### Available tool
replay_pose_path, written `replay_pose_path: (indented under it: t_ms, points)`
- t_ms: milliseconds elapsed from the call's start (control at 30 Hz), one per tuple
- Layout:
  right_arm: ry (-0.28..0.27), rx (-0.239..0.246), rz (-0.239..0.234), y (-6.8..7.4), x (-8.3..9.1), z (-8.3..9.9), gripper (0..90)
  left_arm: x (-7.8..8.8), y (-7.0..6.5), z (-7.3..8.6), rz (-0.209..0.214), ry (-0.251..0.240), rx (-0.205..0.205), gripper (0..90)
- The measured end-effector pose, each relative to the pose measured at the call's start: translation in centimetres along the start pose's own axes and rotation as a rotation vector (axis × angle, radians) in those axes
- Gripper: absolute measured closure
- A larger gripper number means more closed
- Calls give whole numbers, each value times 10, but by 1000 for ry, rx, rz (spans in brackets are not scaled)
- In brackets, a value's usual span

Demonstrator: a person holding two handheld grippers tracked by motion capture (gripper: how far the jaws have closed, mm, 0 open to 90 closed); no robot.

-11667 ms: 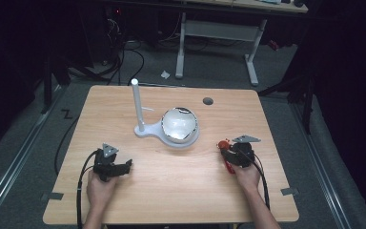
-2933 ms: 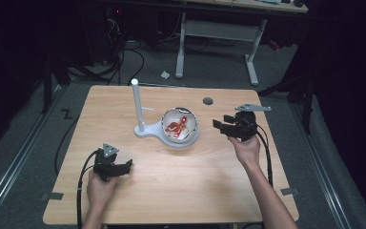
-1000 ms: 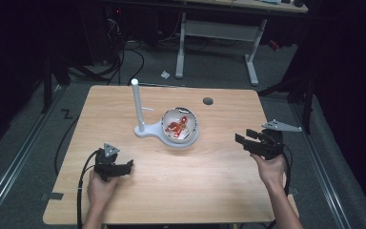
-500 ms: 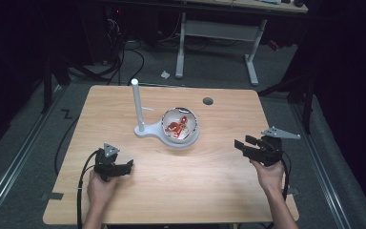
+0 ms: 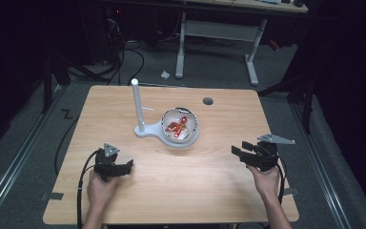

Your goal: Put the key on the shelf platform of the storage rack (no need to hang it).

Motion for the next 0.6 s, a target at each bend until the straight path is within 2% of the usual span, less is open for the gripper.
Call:
replay_pose_path:
  t_ms: [267, 533, 600]
  points:
    - [12, -9, -4, 1, -6, 8, 428, 0, 0, 0, 1, 0, 0, 151]
    - [35, 19, -14, 7, -18, 12, 429, 0, 0, 0, 1, 0, 1, 151]
    - [42, 12, -15, 8, -20, 13, 429, 0, 0, 0, 1, 0, 1, 152]
Point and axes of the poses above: each handheld gripper's, and its own axes: x roughly backward along the jaws, z roughly out of its underside, y roughly to its left, the point moved 2 cm from there along -x, roughly forward along the jaws, and after that the axes turned 3 degrees about -x, right-handed, at the moved point
